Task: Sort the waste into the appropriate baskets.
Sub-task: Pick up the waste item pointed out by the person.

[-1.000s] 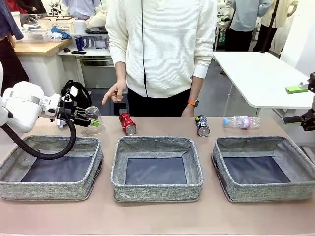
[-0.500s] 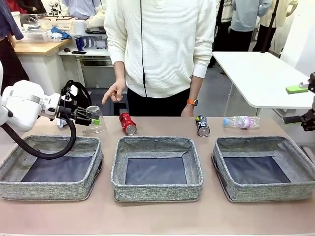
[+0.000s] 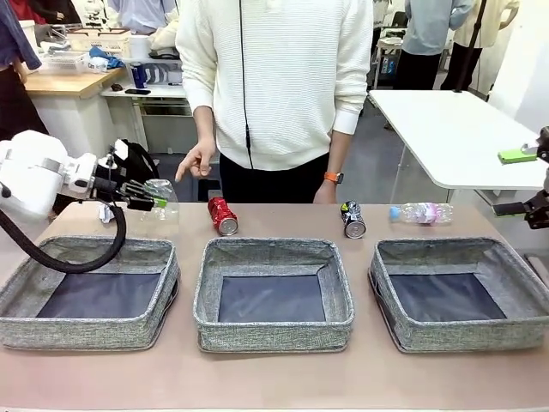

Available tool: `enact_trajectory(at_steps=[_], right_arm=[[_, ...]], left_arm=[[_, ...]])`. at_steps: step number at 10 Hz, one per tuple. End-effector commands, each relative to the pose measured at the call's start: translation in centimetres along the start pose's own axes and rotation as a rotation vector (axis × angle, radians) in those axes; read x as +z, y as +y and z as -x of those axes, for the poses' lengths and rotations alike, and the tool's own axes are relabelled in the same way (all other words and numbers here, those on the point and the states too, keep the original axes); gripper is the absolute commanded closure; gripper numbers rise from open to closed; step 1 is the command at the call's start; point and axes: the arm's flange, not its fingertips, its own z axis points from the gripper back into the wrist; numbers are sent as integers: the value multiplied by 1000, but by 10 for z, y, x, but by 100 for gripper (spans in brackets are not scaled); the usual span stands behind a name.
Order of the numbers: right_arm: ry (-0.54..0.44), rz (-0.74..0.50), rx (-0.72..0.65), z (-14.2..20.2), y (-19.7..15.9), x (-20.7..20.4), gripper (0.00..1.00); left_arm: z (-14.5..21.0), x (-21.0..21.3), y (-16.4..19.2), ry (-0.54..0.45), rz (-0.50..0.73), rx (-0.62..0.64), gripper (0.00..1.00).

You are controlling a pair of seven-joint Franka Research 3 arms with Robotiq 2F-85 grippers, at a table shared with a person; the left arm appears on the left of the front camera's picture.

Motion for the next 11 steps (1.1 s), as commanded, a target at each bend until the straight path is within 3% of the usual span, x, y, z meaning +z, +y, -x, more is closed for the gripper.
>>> enact_trajectory(at_steps=[1,3,4,6,8,10,11], right_arm=[[-6,-24,26,-3,2,-1,0],[-6,-24,26,-3,2,-1,0],[-6,-24,26,-3,2,-1,0],[-6,-24,26,-3,2,-1,0],[-6,-24,26,-3,2,-1,0],[-6,-24,26,-3,2,-1,0],[-6,-24,26,-3,2,-1,0]], left_arm=[[-35,53,-12,-8,-105,15,85],[-93,126,-37,86,-128,208,85],[-121,153,-58,134,-27,248,85],[-167,183,-89,370,80,368,85],[-175,173,-110,549,156,536,85],[-157,165,-118,541,252,555,85],[-172,175,-129,546,143,543,85]])
